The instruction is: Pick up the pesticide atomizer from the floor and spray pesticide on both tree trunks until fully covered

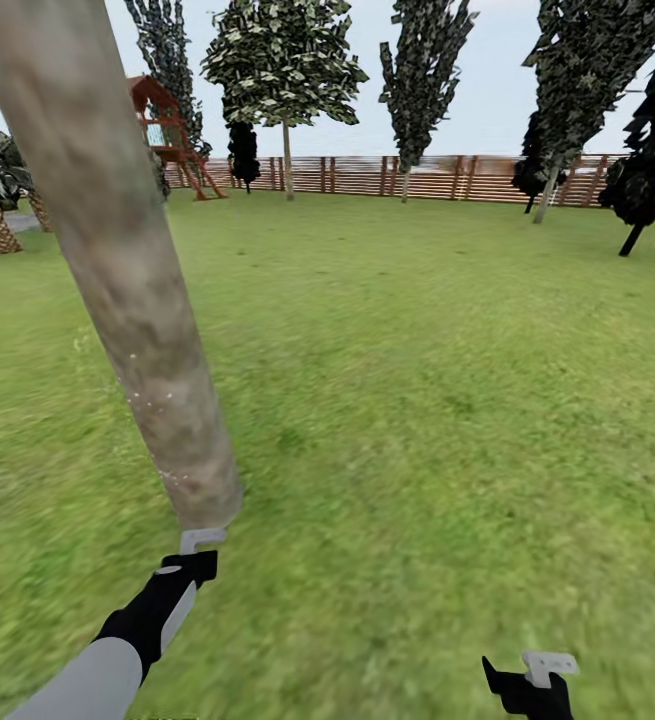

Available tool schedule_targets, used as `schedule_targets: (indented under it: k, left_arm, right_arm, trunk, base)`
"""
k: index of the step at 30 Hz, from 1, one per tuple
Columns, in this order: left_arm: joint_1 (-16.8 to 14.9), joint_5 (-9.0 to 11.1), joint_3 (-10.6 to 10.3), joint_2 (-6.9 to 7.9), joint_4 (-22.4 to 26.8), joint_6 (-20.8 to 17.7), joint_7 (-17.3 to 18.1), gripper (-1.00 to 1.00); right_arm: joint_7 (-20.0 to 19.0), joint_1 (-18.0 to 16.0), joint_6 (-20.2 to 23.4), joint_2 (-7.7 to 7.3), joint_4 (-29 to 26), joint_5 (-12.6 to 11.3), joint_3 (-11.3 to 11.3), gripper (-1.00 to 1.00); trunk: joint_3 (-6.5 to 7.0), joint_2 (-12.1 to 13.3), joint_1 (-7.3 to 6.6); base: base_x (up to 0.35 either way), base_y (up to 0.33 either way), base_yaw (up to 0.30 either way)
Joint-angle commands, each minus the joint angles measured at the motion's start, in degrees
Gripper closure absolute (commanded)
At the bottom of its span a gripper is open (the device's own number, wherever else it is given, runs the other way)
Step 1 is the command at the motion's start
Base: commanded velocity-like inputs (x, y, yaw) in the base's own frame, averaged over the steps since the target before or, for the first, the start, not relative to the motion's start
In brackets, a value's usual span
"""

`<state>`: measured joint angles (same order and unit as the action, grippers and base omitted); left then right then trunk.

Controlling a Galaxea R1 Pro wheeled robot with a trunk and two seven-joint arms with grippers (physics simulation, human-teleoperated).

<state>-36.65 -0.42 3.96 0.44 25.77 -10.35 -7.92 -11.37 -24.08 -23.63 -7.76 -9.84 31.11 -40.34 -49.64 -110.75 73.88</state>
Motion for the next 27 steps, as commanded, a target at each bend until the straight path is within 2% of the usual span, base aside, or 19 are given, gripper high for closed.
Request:
schedule_targets:
  k: [1,7,10,18,27]
  left_arm:
    - [0.0,0.0,0.0,0.00,0.0,0.0,0.0,1.00]
    - [0.0,0.1,0.0,0.02,0.1,0.0,0.0,1.00]
    - [0.0,1.3,0.2,0.15,0.1,0.0,0.0,1.00]
    - [0.0,1.6,0.2,0.14,0.1,0.1,0.0,1.00]
    - [-0.6,1.4,0.0,0.04,1.1,-0.6,-0.3,1.00]
  right_arm:
    - [0.0,0.0,0.0,-0.02,0.0,0.0,0.0,-1.00]
    - [0.0,0.0,0.0,0.02,0.0,0.0,0.0,-1.00]
    - [0.0,0.0,0.0,-0.03,0.0,0.0,0.0,-1.00]
    - [0.0,0.0,0.1,-0.01,0.0,0.0,0.0,-1.00]
    - [0.0,0.0,0.0,-0.02,0.0,0.0,0.0,-1.00]
  trunk:
    - [0.00,0.0,0.00]
    - [0.00,0.0,0.00]
    - [0.00,0.0,0.00]
    - [0.00,0.0,0.00]
    - [0.00,0.0,0.00]
  base:
    - [0.044,-0.266,0.271]
    - [0.008,-0.271,0.276]
    - [0.068,-0.272,0.277]
    - [0.193,-0.223,0.277]
    - [0.043,-0.032,0.277]
